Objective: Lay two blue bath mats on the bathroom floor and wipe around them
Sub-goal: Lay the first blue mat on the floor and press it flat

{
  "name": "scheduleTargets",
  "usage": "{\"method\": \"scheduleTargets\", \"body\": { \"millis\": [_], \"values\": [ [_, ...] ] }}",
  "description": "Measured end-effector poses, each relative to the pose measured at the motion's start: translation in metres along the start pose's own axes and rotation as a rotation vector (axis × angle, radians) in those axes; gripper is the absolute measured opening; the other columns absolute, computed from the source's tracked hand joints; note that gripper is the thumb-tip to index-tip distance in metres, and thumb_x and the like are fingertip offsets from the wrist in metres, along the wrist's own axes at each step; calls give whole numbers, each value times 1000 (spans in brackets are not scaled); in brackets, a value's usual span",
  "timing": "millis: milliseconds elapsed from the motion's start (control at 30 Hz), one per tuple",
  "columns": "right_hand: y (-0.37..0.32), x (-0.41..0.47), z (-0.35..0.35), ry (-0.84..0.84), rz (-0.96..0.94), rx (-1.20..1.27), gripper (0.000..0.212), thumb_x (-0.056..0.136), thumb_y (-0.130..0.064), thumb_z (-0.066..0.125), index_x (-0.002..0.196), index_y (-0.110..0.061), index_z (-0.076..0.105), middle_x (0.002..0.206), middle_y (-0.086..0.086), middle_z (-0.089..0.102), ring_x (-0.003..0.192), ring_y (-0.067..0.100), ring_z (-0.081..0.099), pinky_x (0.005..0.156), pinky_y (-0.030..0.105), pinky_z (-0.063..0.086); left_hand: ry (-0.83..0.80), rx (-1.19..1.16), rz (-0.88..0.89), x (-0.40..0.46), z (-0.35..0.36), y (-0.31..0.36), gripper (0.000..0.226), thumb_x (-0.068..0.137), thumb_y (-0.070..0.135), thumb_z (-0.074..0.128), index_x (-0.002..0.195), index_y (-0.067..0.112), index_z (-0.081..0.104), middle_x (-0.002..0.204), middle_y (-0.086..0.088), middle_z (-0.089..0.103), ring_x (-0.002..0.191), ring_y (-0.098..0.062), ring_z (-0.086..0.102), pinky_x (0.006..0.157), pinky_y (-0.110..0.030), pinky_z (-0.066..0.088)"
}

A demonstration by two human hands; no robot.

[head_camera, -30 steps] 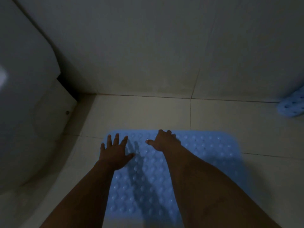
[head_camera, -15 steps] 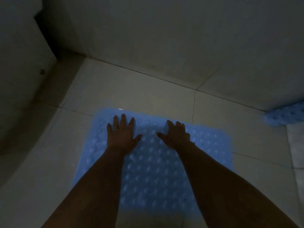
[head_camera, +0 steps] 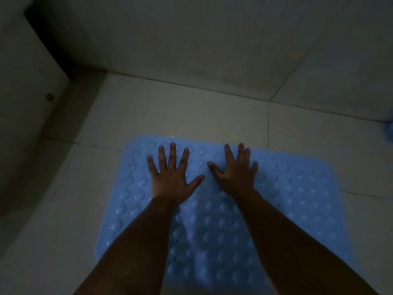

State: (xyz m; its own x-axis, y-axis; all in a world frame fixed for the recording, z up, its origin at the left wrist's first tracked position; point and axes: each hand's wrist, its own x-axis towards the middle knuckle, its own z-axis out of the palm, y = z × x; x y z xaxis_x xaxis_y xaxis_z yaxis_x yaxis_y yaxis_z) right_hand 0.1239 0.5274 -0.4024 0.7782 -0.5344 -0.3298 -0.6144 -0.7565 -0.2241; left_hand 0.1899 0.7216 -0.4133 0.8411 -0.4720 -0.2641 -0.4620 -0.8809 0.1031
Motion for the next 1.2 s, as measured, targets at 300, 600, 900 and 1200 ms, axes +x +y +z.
{"method": "scheduleTargets", "body": {
  "millis": [300, 600, 900, 1200],
  "values": [
    [-4, 7, -34, -178, 48, 79, 101, 80, -91, 33, 161, -36, 10, 170, 5, -13, 157, 29, -14, 124, 61, 0, -168, -113, 83, 15, -29, -17, 95, 84, 92, 18, 162, 43, -9, 167, 2, -30, 153, -30, -31, 120, -65, -16],
    [9, -7, -36, -184, -25, 55, 107, 78, -90, 42, 162, -36, 4, 169, 10, -20, 155, 32, -19, 126, 52, -3, -216, -43, 165, 10, -38, -35, 97, 85, 91, 20, 163, 38, -7, 168, 0, -28, 155, -29, -25, 124, -60, -11],
    [11, 5, -57, -137, -25, 111, 75, 96, -68, 43, 159, -30, 27, 170, 11, 4, 158, 30, 4, 124, 53, 20, -34, -29, 252, 24, -59, -56, 103, 79, 81, -2, 164, 26, 16, 172, -2, 17, 160, -28, -2, 128, -49, 7],
    [-39, 8, -53, 37, -201, 216, 59, 98, -57, 52, 149, -27, 46, 168, 10, 19, 158, 27, 5, 125, 52, 20, -3, 3, 161, 45, -64, -88, 105, 80, 85, 2, 165, 23, 3, 173, -7, -4, 158, -32, -13, 128, -53, 1]
  ]
}}
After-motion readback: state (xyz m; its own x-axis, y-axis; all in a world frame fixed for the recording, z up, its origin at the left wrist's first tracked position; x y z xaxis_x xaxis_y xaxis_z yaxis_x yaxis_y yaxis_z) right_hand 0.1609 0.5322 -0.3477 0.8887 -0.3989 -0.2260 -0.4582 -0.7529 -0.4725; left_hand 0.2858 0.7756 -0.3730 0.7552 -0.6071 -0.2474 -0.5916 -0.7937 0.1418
